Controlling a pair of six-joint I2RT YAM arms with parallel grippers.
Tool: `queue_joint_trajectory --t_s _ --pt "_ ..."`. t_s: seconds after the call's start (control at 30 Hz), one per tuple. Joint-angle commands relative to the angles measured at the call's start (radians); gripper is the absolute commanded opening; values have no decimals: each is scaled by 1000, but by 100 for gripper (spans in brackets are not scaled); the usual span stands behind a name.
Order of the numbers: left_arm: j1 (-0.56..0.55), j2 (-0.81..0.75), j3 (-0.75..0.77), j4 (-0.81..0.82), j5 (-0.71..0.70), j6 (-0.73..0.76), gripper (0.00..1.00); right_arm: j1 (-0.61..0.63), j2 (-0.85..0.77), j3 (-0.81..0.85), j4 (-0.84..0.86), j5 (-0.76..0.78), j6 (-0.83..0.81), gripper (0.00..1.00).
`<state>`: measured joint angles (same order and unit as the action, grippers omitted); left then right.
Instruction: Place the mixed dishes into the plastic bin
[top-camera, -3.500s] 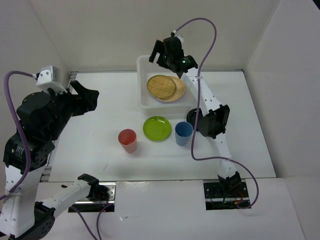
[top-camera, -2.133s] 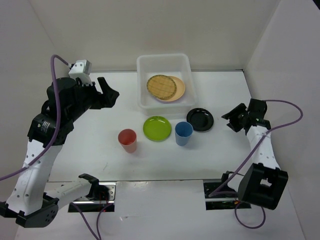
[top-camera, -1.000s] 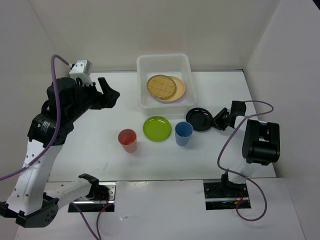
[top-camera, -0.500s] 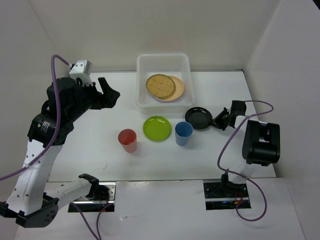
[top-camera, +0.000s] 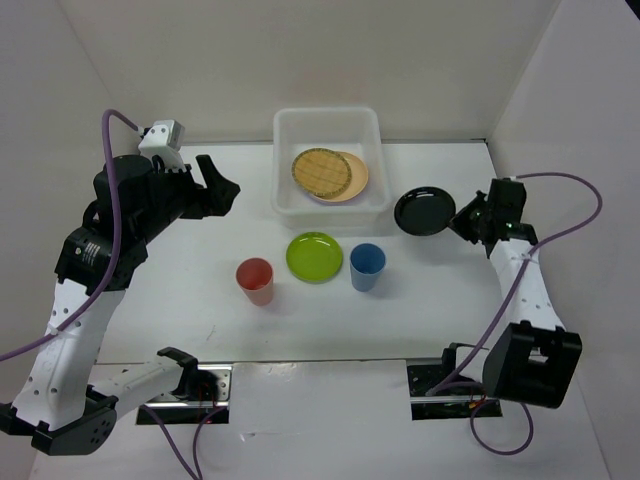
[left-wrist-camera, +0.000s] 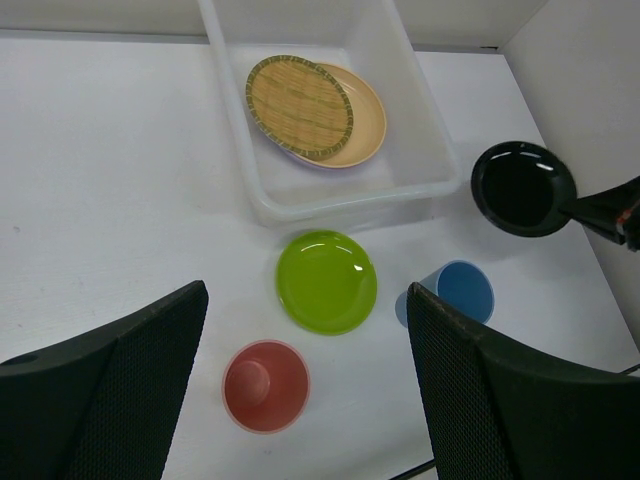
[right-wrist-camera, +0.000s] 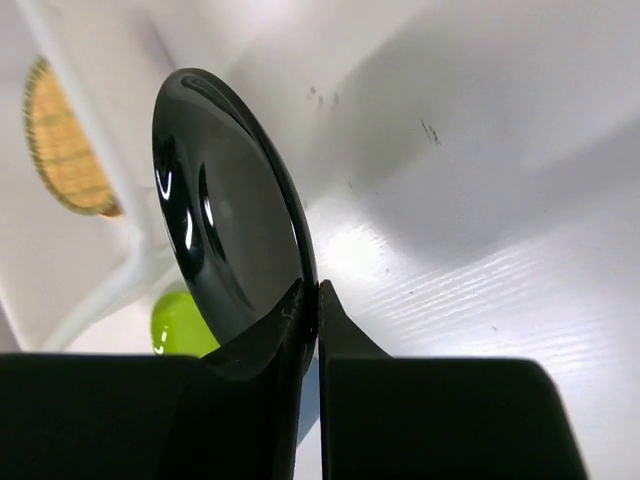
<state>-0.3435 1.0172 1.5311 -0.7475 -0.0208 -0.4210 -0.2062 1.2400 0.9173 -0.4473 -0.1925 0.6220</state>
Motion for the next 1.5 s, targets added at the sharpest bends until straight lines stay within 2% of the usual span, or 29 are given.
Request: queue_joint_trajectory --t_s 0.0,0.1,0.2,0.3,0.33,0.47,0.77,1.1,1.47 --pt "5 -11 -5 25 -1 10 87 -13 -106 115 -85 91 -5 0" --pt "5 -11 -5 25 -1 10 87 -13 -117 185 -108 102 -5 0" --pt "5 -11 -5 25 -1 10 87 -13 -93 221 -68 -17 -15 0" --pt "5 -11 -5 25 -1 10 87 97 -31 276 -10 -4 7 0" --pt "5 -11 -5 25 -1 10 87 175 17 317 -10 19 19 0" --pt "5 -11 -5 25 -1 10 87 316 154 397 85 34 77 0" --pt "5 -20 37 -35 -41 10 87 473 514 607 153 57 105 0" --pt "5 -20 64 -44 -50 10 87 530 754 808 130 143 124 0" --pt "5 -11 83 -62 -48 10 87 548 915 951 79 182 133 0"
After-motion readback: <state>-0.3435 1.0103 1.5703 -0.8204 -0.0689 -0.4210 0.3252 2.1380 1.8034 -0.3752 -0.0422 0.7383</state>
